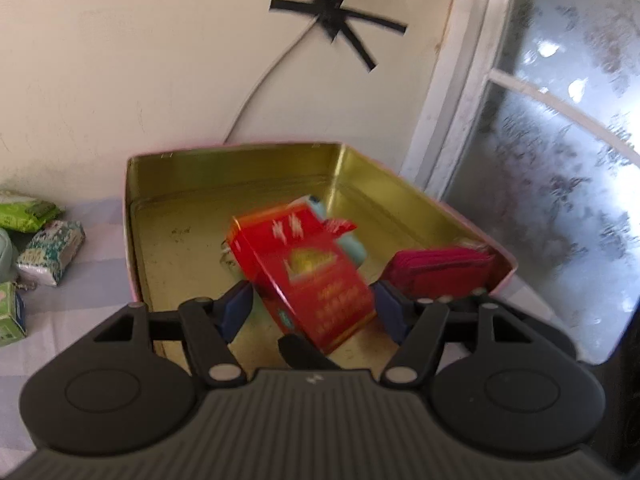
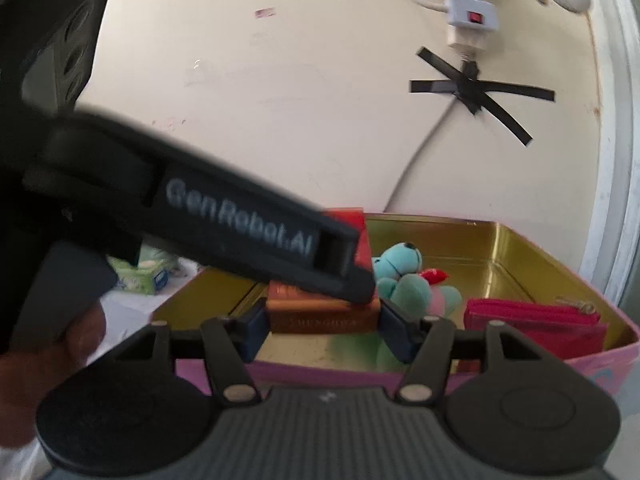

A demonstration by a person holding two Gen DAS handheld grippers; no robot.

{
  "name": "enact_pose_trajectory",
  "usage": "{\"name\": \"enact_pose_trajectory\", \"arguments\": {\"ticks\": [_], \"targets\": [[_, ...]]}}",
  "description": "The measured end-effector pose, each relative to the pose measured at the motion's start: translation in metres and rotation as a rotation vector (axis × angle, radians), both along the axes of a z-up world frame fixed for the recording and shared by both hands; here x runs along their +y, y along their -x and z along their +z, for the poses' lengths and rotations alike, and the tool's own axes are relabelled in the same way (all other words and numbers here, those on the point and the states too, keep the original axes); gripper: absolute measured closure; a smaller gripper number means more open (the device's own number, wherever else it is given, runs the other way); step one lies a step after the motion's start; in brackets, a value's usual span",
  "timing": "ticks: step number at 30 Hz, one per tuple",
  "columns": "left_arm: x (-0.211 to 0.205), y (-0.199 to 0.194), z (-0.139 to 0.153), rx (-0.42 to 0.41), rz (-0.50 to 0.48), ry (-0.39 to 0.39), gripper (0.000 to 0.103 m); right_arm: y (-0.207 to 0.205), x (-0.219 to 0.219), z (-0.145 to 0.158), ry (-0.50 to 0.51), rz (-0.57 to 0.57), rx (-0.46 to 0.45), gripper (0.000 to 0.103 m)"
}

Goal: Organize objects
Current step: 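Lower the red box into the tin and open both grippers, then move both grippers toward the long green toothpaste box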

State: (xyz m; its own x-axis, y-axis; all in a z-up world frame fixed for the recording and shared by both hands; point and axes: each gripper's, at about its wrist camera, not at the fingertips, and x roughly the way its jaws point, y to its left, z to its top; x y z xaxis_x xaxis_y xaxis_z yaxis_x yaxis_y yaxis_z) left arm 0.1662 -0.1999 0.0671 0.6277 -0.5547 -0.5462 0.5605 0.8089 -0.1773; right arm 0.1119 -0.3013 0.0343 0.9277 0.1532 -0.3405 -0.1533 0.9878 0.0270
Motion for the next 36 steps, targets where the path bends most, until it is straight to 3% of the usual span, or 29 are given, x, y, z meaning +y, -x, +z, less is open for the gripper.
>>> {"name": "enact_pose_trajectory", "arguments": {"ticks": [7,16,22,29,34,36], "targets": [[0.008,0.003,-0.005,-0.049,0.053,-0.009,0.034,0.010,-0.004,-0.001,-0.009,-0.032,-0.053,0.037],[0.065,0.033,0.020,-0.149,0.195,0.054,0.034,0.043,0.020,0.005,0.074,-0.015,-0.233,0.037],[0.116,0.046,0.004,-0.176,0.348,-0.037,0.033,0.048,0.017,0.007,0.050,-0.081,-0.281,0.037],[0.189,0.039,-0.041,-0.078,0.520,-0.136,0.033,0.043,0.012,0.006,0.006,-0.145,-0.232,0.037],[0.226,0.032,-0.056,-0.039,0.597,-0.227,0.033,0.057,0.033,0.016,-0.054,-0.055,-0.228,0.037],[0.244,0.031,-0.057,-0.030,0.610,-0.209,0.032,0.061,0.052,0.017,-0.061,0.025,-0.207,0.037]]}}
